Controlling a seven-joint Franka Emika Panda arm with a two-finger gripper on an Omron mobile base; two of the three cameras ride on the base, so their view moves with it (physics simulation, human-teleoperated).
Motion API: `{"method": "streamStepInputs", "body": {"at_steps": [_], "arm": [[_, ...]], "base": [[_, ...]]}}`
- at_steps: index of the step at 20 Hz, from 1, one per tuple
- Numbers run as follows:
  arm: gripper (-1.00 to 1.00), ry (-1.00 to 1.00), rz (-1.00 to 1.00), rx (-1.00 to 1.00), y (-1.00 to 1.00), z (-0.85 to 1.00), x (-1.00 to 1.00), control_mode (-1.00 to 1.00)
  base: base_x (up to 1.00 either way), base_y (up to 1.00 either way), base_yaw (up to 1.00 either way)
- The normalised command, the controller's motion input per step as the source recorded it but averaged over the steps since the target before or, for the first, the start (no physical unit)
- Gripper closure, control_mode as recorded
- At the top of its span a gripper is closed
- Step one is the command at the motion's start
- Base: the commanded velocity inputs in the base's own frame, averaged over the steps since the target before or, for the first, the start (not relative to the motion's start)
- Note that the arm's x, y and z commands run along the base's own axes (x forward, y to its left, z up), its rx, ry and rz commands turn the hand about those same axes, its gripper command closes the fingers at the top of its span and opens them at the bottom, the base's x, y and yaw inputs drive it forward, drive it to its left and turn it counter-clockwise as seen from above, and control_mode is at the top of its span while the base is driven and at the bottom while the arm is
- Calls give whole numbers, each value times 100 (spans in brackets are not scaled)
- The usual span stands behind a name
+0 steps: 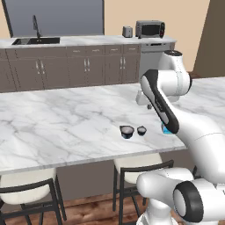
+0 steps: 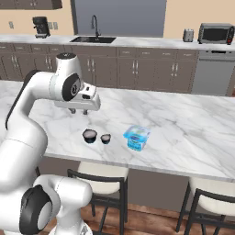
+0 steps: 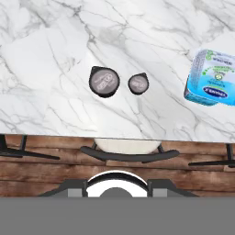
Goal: Stack the yogurt containers by placing the smaller containers on top of the larger containers.
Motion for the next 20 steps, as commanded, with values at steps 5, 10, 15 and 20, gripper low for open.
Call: {"method": "streamStepInputs", "body": {"at_steps": [5, 10, 15, 20], "arm": [[-100, 0, 0, 2, 0, 0, -7, -100], [-100, 0, 0, 4, 18, -3, -14, -100], [-100, 2, 0, -3, 44, -15, 0, -100], [-100, 0, 1, -16, 33, -19, -1, -100]], "base": [[0, 0, 0], [0, 0, 0], [0, 0, 0], [0, 0, 0]]}}
